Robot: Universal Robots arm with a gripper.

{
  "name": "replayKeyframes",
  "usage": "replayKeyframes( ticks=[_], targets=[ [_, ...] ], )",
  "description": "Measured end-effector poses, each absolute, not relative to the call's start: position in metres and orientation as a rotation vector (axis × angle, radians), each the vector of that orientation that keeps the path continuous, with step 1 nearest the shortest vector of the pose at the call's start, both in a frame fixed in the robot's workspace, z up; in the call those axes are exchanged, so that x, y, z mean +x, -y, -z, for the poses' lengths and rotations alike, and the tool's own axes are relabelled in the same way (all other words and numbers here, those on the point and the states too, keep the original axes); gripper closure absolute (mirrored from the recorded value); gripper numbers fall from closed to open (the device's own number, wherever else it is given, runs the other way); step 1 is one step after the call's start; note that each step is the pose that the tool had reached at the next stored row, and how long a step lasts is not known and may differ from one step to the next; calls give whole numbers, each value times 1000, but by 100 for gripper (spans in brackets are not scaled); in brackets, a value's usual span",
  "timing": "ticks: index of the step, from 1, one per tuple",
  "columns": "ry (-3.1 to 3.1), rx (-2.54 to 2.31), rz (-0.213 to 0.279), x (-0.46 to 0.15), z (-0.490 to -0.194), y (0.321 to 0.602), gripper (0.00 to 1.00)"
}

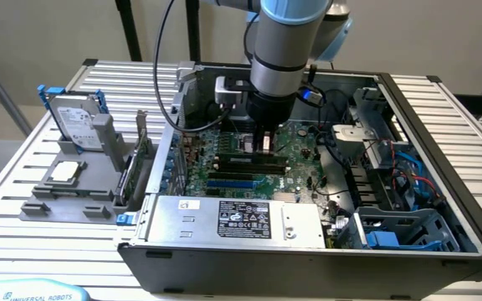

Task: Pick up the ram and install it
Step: 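Insert the ram into the slot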

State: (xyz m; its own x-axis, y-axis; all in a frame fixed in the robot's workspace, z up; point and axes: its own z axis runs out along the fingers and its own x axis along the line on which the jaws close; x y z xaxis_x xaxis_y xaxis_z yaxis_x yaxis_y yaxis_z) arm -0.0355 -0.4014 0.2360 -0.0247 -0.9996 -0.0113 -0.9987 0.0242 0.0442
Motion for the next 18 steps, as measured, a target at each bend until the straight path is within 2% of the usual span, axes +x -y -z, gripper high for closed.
replayKeyframes(
  ticks=[18],
  targets=[
    [2229, 2175, 53, -38, -229, 401, 87]
  ],
)
